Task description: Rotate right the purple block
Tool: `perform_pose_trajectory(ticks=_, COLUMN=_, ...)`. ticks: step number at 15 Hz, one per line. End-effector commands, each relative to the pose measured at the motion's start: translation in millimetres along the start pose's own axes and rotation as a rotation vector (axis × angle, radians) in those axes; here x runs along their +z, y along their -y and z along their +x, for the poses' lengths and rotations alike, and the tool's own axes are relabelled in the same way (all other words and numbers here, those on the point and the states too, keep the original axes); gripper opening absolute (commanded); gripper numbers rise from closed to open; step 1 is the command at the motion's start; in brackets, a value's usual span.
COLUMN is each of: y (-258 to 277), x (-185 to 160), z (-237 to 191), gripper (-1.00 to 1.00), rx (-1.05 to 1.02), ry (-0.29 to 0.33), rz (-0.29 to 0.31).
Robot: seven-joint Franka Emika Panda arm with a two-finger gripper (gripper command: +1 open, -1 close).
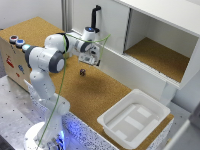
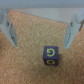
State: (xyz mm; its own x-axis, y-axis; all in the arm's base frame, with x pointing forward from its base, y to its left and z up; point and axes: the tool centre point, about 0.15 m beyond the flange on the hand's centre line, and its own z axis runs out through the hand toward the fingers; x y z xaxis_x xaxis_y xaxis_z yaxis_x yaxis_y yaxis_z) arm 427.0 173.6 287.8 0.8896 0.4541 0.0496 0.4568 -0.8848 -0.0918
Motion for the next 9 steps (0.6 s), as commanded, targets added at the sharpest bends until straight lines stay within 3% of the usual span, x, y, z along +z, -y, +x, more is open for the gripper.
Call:
perform_pose_trajectory(ticks=1, y=-13, x=26, z=-10, gripper=1.0, rx=0.027, ry=0.018, rz=-0.072)
perform_pose_trajectory(ticks=9, y=-26, x=58, z=14, gripper=1.0, rx=0.051, ry=0.0, rz=-0.093)
